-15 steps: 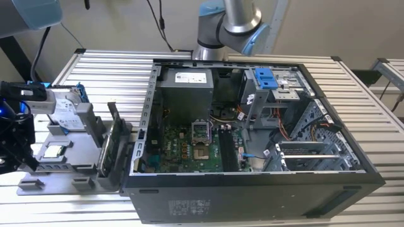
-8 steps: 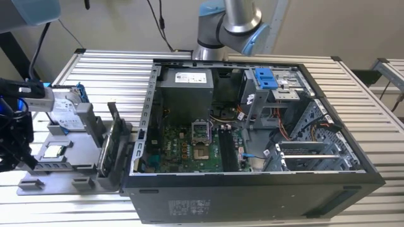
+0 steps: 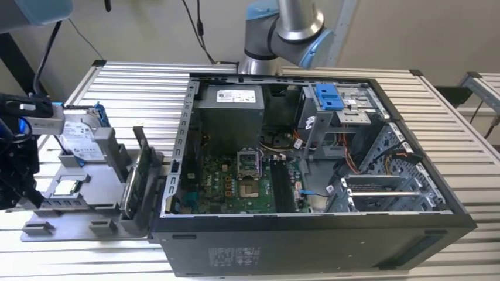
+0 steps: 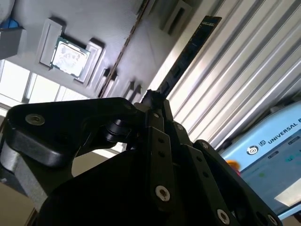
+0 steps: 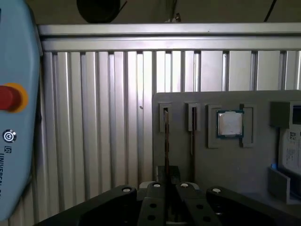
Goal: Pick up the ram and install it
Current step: 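Pick up the ram and move it above insertion slot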
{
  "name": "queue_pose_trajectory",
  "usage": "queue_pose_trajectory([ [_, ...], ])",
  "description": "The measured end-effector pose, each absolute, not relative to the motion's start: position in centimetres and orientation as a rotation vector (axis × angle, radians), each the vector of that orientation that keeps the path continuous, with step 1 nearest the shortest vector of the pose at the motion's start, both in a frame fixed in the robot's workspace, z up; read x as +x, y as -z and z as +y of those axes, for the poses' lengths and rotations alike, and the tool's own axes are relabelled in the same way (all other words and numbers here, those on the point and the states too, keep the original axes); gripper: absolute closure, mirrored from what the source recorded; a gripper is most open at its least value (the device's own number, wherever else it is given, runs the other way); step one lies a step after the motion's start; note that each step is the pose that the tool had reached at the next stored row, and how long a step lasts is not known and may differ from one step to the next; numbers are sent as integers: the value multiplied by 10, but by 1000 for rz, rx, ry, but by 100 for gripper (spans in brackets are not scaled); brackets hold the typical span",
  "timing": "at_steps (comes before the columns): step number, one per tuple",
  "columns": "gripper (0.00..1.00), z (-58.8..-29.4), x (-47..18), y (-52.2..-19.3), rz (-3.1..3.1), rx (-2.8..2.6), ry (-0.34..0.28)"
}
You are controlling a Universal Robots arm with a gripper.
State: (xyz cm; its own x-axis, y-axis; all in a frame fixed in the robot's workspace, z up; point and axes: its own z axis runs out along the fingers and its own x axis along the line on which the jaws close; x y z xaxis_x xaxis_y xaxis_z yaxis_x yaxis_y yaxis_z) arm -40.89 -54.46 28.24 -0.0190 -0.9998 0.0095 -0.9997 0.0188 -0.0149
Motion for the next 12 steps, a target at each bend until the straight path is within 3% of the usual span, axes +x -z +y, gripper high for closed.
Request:
queue_pose_trajectory([
  [12,86,-545,-409,-289,2239,-2198,27],
])
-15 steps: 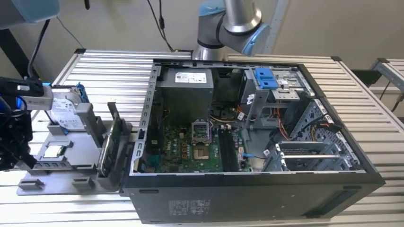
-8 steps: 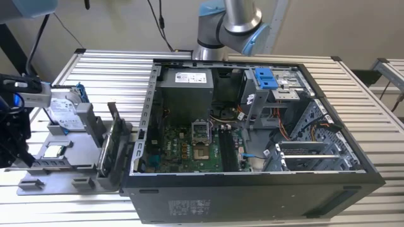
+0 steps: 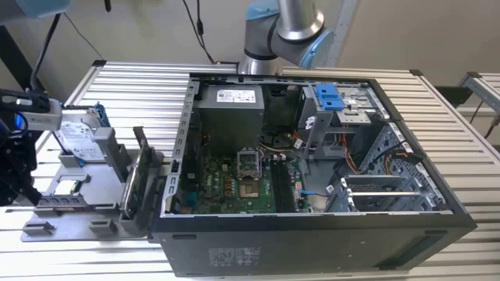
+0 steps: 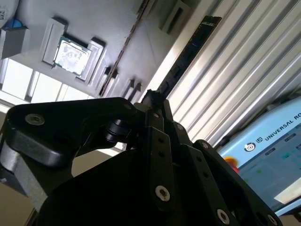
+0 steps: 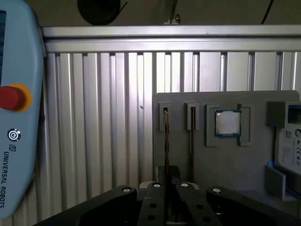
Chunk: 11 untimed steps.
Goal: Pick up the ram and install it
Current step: 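Pick up the ram and move it above insertion slot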
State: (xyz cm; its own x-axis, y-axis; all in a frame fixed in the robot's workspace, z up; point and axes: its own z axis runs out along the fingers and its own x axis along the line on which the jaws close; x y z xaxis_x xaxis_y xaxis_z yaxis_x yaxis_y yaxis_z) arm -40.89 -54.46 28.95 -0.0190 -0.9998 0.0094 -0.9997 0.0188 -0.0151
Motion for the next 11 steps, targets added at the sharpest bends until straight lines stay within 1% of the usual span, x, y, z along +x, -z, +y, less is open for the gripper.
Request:
queue_pose_trajectory([
  [11,86,-545,-409,-299,2240,-2198,27],
])
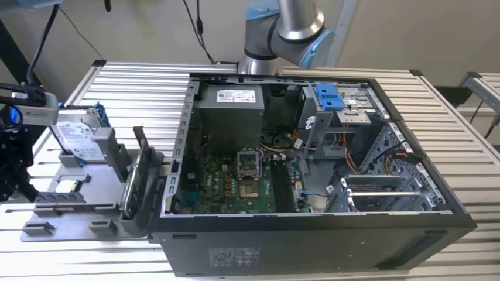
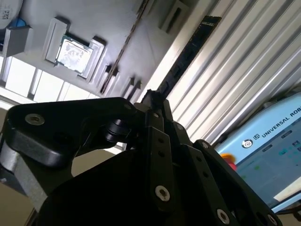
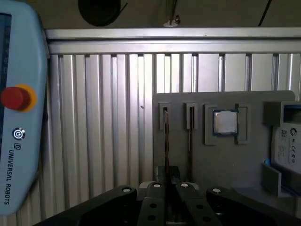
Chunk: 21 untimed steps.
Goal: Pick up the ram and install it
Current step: 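Pick up the ram and move it above insertion slot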
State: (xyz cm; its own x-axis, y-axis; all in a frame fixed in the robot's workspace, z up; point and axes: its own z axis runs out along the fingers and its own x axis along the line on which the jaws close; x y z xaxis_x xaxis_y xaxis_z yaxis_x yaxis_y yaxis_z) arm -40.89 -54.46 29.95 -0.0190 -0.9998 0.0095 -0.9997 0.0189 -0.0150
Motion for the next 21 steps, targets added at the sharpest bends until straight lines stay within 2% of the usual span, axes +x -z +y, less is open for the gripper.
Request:
queue_pose_trajectory([
  [21,86,-545,-409,-319,2240,-2198,27],
])
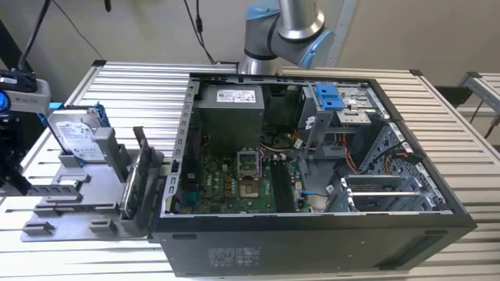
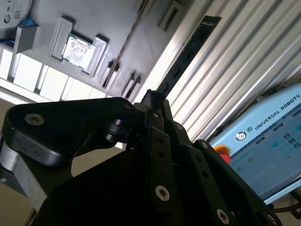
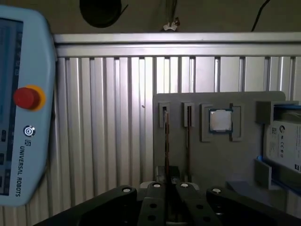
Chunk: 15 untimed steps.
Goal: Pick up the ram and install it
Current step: 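Pick up the ram and move it above insertion slot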
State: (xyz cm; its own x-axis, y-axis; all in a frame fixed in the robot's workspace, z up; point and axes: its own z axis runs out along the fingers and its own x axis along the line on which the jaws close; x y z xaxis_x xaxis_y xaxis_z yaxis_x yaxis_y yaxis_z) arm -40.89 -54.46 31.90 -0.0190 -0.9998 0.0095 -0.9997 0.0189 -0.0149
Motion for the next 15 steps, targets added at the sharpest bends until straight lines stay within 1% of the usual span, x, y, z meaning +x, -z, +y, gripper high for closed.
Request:
queue_pose_trajectory([
  [15,86,-545,-409,-332,2240,-2198,27],
])
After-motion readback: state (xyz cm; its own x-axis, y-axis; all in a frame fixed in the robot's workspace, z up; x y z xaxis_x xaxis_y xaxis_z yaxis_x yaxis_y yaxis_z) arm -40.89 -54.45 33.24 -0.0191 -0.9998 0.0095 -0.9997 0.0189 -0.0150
